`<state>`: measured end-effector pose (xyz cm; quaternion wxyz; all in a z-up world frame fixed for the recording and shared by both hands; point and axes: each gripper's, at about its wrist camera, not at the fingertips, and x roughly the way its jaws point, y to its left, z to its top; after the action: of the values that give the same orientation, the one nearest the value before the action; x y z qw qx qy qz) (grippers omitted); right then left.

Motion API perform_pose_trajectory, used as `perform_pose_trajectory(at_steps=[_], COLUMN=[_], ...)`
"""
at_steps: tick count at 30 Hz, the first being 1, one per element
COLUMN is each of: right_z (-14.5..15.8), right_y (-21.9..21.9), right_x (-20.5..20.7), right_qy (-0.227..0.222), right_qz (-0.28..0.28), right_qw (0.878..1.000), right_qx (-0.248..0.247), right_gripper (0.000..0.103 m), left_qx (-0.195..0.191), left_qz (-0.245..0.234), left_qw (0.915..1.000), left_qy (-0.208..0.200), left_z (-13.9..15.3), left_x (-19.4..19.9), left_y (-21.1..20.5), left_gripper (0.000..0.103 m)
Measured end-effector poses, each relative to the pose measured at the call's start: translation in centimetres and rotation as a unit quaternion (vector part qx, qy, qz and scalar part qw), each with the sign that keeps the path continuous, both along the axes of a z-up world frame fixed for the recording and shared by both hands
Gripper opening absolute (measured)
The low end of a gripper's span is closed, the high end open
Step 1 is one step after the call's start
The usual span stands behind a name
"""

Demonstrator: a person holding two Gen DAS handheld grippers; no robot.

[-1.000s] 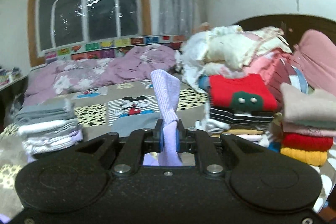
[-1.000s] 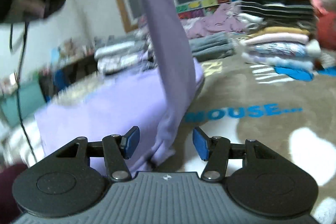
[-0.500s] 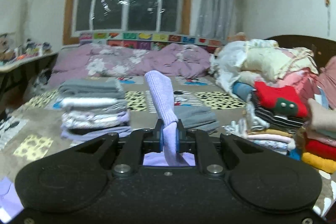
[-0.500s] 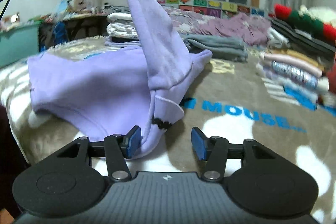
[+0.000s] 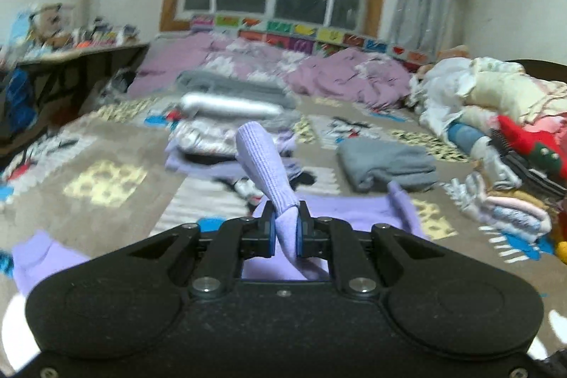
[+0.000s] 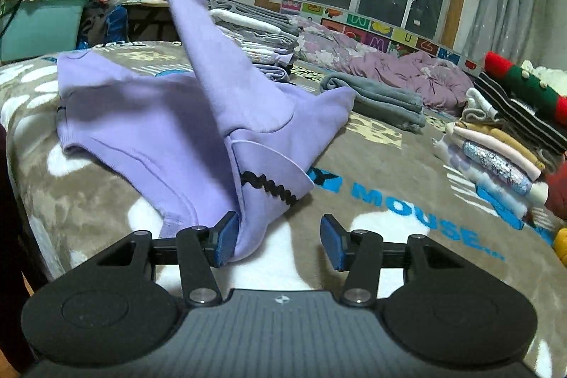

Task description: Fold clothes

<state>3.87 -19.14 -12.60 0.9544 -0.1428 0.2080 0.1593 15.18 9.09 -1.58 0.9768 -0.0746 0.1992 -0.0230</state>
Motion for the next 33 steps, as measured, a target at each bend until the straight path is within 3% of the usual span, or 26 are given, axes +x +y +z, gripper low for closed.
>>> perform_pose_trajectory(at_steps=[14, 20, 21, 23, 29, 32, 33], right_z=[-0.5, 0.5, 0.9, 1.5, 0.9, -0.3, -0.4], right_y=[1.7, 1.8, 1.9, 2.0, 3.5, 4.2, 4.3], right_x=[-2.0, -3.2, -3.6, -3.6, -1.0, 0.9, 1.1], right_qy=[-0.046, -0.060, -0.069, -0.083, -0.081, 0.023, 0.035], right_qz=[0.047, 0.067, 0.074, 0.080, 0.099, 0.112, 0.117], right_qw=[0.994, 0.993, 0.992, 0.992, 0.991, 0.993, 0.993], right_qx=[-0.085, -0.080, -0.073, -0.049, -0.024, -0.005, -0.006], right_gripper=[0.047, 0.048, 0.053, 0.060, 0.060, 0.062, 0.063], left_qx=[-0.069, -0.116, -0.121, -0.108, -0.066, -0.041, -0.036], left_qz=[0.016, 0.016, 0.016, 0.010, 0.004, 0.005, 0.007], left_qw=[0.9953, 0.9905, 0.9898, 0.9916, 0.9944, 0.9948, 0.9948], left_qy=[0.067, 0.073, 0.073, 0.071, 0.082, 0.093, 0.095], left_z=[-8.1, -11.0, -11.0, -10.5, -10.2, -10.5, -10.6], left_x=[2.1, 1.4, 1.5, 1.7, 1.4, 1.5, 1.5], left_y=[4.7, 6.5, 6.7, 6.4, 5.8, 5.5, 5.5], left_gripper=[0.009, 0.009, 0.009, 0.009, 0.009, 0.010, 0.010])
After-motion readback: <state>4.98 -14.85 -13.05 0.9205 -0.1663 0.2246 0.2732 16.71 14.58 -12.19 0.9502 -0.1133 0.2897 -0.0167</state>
